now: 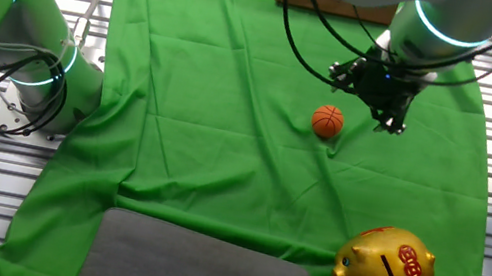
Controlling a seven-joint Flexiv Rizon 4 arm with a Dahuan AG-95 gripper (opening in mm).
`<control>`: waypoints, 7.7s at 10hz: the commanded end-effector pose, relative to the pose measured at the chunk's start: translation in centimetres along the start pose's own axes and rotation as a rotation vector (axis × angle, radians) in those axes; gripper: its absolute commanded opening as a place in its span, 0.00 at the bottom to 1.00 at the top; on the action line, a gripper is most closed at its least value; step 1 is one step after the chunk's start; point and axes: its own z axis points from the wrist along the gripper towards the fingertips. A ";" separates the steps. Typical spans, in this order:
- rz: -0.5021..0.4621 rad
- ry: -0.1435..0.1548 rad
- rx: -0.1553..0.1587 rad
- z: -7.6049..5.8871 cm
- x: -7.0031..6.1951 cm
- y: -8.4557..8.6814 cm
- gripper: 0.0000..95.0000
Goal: Grab a basketball, release it and shoot it into the basket
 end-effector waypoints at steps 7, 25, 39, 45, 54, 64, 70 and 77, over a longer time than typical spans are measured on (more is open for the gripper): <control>0.066 0.046 0.015 0.3 0.4 0.7 0.80; -0.078 0.031 -0.033 5.5 1.5 0.7 1.00; -0.030 0.044 -0.020 7.4 1.1 0.8 0.40; 0.017 0.045 -0.029 7.2 1.1 0.8 0.00; 0.058 0.046 -0.053 3.1 0.9 0.9 0.00; 0.073 0.068 -0.067 -1.5 1.0 1.7 0.00; 0.046 0.058 -0.075 -2.3 0.9 1.9 0.00; 0.041 0.066 -0.068 -2.4 1.1 1.9 0.00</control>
